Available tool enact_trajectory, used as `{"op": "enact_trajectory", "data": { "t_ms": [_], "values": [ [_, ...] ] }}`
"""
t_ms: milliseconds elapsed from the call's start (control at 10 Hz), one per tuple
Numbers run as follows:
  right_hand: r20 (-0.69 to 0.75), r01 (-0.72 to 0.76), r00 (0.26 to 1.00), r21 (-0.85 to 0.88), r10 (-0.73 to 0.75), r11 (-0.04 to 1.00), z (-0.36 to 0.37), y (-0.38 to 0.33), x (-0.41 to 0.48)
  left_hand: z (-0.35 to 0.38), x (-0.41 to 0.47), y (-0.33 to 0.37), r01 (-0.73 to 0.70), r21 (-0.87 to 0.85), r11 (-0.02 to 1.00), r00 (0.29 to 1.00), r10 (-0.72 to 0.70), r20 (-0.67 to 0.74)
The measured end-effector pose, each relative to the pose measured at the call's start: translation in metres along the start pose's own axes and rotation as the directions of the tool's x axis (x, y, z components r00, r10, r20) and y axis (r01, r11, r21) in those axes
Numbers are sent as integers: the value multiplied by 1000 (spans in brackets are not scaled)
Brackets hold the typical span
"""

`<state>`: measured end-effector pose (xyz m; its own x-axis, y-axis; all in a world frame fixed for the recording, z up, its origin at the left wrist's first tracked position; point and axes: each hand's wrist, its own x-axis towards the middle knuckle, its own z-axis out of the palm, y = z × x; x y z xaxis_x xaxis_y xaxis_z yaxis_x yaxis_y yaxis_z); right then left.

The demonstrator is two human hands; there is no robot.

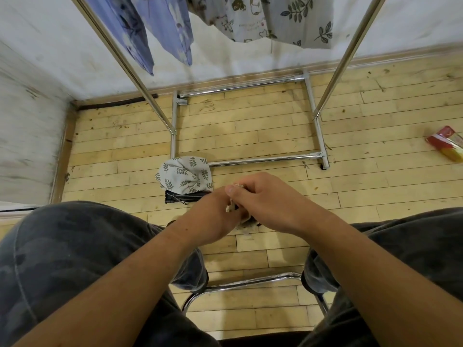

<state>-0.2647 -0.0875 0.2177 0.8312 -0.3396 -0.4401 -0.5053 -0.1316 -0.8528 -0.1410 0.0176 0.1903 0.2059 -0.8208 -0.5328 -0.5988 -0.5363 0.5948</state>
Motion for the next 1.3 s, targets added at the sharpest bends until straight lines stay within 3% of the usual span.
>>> {"op": "enact_trajectory", "data": {
  "t_ms": [200, 300, 400, 500, 600, 700, 800, 900, 1300],
  "values": [
    [36, 70, 997, -57, -68, 996, -1, -4, -2, 4, 10, -3, 87, 151, 985, 996, -90, 15],
    [106, 89, 992, -128, -75, 988, 3, -5, -4, 8, 15, -13, 37, 277, 960, 996, -56, 64],
    [130, 115, 987, -145, -96, 983, 2, -7, -5, 11, 13, -15, 82, 164, 983, 994, -93, 56],
    [144, 138, 982, -119, -120, 983, 2, -6, -6, 4, 9, -4, 126, 215, 968, 986, -146, 80],
    [99, 150, 985, -61, -144, 987, 0, -7, -9, 0, 0, -10, 150, 155, 976, 986, -159, 45],
    [54, 52, 997, 71, -56, 996, -4, -10, -12, 3, 9, -12, 84, 206, 975, 996, -89, 11],
    [17, -35, 999, 159, 33, 987, -9, -13, -11, 0, 14, -18, 109, 14, 994, 994, -109, -33],
    [-45, -25, 998, 168, 33, 985, -8, -14, -9, -6, 3, -9, 0, -138, 990, 992, -18, -126],
    [-1, -162, 978, 631, 209, 758, -20, -10, -4, 5, 6, -16, -69, -12, 998, 990, 67, -123]
  ]
}}
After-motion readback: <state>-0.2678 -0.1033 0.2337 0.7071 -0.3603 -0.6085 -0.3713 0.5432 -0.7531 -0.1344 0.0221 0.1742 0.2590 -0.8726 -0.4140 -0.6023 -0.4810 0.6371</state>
